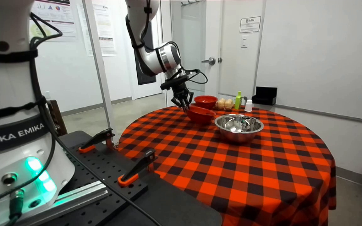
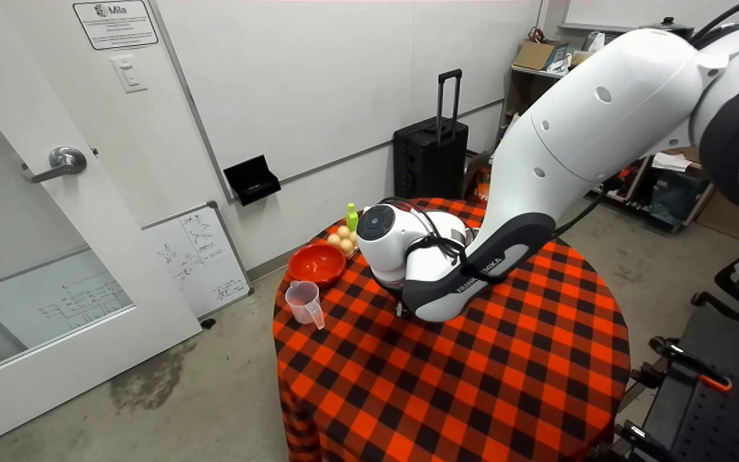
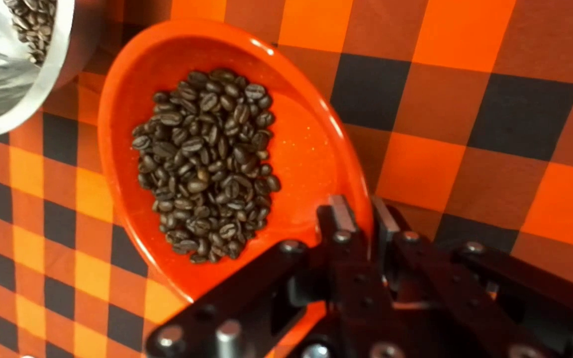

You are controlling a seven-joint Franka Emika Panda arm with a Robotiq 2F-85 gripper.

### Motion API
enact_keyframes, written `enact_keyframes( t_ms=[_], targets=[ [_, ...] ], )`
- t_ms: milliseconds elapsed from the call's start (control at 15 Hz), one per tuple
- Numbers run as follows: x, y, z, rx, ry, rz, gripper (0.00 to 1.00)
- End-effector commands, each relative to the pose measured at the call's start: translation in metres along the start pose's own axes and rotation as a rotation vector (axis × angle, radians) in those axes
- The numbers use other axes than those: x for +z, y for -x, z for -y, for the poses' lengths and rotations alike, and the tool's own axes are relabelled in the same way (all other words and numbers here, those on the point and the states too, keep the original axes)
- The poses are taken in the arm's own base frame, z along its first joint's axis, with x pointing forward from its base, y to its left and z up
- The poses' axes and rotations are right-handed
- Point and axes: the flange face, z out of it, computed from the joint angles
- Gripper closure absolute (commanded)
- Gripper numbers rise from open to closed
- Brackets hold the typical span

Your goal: Pour the contents in the red bowl into the silver bowl

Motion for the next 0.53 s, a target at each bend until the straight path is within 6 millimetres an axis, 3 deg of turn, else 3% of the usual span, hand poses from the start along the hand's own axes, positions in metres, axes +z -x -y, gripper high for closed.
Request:
enact_keyframes(
  t_ms=[0,467],
  targets=[
    [0.016,-0.015,0.002,-0.003,0.057,-0.016,0.97],
    [0.035,-0.015,0.014,-0.040,0.082,0.000,0.97]
  ],
)
